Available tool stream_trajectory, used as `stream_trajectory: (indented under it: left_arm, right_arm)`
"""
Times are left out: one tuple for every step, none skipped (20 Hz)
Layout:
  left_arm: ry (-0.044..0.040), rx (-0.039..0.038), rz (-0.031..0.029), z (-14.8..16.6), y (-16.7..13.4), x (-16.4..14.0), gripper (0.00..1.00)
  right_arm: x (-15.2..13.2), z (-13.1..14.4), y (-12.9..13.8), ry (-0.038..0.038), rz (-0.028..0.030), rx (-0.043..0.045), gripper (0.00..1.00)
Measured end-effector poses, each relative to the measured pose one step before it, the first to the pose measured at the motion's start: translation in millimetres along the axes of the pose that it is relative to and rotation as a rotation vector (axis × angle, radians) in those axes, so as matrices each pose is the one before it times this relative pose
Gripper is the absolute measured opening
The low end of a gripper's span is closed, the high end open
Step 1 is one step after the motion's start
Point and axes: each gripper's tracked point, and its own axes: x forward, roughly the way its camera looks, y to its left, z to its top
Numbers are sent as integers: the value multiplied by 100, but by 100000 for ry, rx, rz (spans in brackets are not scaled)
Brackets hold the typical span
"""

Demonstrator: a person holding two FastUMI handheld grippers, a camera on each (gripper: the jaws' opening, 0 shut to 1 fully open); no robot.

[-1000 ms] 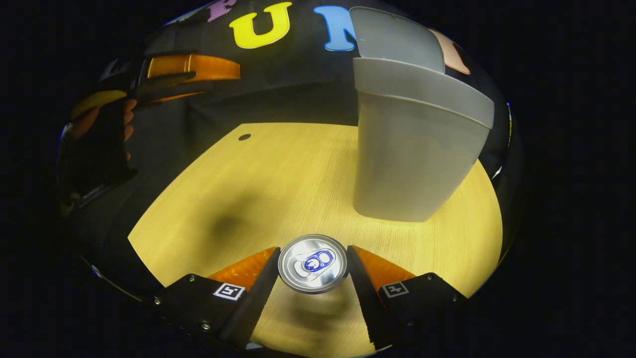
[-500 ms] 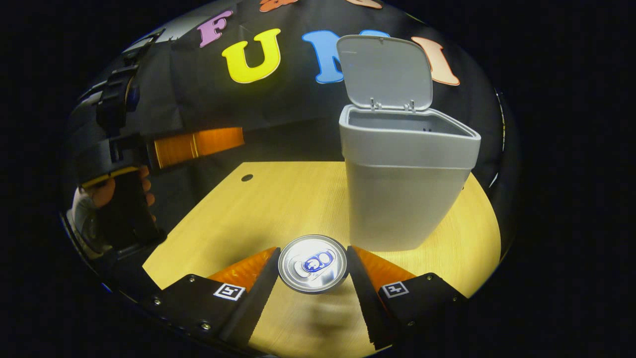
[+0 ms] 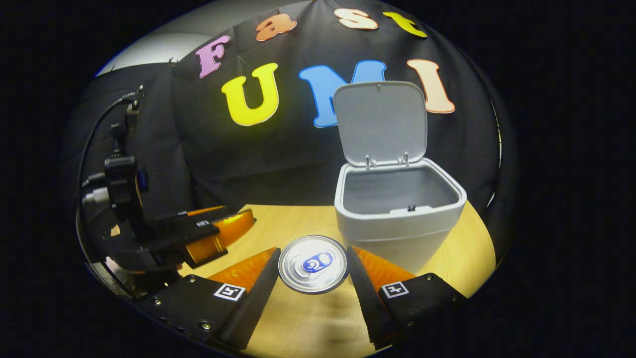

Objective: Press the lid of the desktop garbage bin to open it, pick up the crumpled paper on the desktop and throw it into the bin, then pick up the pop can on the desktop and drop it into the bin, and finally close the garbage bin lid.

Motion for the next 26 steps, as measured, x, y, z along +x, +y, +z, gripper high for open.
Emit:
stream_trajectory:
  left_arm:
    - [124, -213, 32, -80, -16, -60, 84]
    - [29, -53, 180, 15, 19, 11, 84]
    - [-28, -52, 96, -3, 59, -69, 84]
    - [20, -167, 45, -16, -23, 18, 84]
    - [-1, -152, -50, -12, -13, 30, 84]
    - [81, -53, 8, -43, -44, -55, 84]
    - [71, 44, 98, -34, -4, 18, 90]
    - [46, -60, -37, -67, 8, 104, 90]
    - [118, -96, -32, -42, -5, 14, 90]
    - [63, -60, -34, -11, 8, 68, 90]
    - [99, 7, 16, -6, 15, -4, 90]
    - [63, 67, 35, -68, 34, 91, 90]
    - [29, 52, 78, -7, 43, 21, 90]
    - [78, 27, 15, 17, 21, 59, 90]
    - [98, 5, 54, -56, 15, 28, 90]
    - [105, -24, 122, 8, 96, 44, 90]
    - [102, -37, 171, -48, 56, 60, 90]
    - [61, -41, 233, -59, 112, 32, 90]
    - [-148, -35, 391, 47, 132, 20, 84]
    - [11, -51, 117, 22, 79, 47, 84]
    - [214, -32, 138, -103, 121, 60, 84]
    - [166, -42, 160, -39, 89, 24, 84]
    - [21, -52, 280, -100, 107, 26, 84]
    - [65, -35, 181, -2, 125, 44, 84]
    - [104, -19, 290, -16, 153, 59, 84]
    - [-46, -120, 189, 31, 86, 50, 84]
  right_arm:
    - [-131, 999, -100, -2426, -143, -105, 84]
    - [-13, 1142, -299, -2486, -700, -82, 84]
    - [-36, 1065, -248, -2599, -501, 223, 84]
    - [-33, 1083, -120, -2415, -126, 584, 84]
    - [44, 926, -167, -2181, -321, 523, 84]
    - [9, 898, -270, -1788, -417, 292, 84]
    - [-25, 735, -198, -1708, -322, 77, 84]
    - [67, 853, -234, -1785, -476, -178, 84]
    - [-3, 662, -179, -1647, -569, -288, 84]
    - [-91, 349, -234, -1516, -953, -218, 84]
    - [202, 459, -449, -1409, -1039, -235, 84]
    - [200, 588, -513, -1421, -1136, -288, 84]
    - [278, 432, -501, -1047, -1235, -391, 84]
    - [309, 396, -571, -835, -1339, -377, 84]
    - [163, 251, -456, -802, -1180, -280, 84]
    - [220, 363, -479, -741, -1008, -255, 84]
    - [414, 286, -381, -515, -1072, -247, 84]
    - [317, 189, -401, -443, -914, -277, 84]
    - [248, -52, -301, -394, -882, -354, 84]
    - [332, 76, -386, -417, -1027, -447, 84]
    - [414, -23, -328, -151, -942, -412, 84]
    - [364, -126, -242, 216, -594, -116, 84]
    - [307, -156, -179, 370, -369, 145, 84]
    - [298, -82, -128, 252, -299, 126, 84]
    - [315, -250, -94, 375, -224, -88, 84]
    - [332, -143, -103, 451, -250, -299, 84]
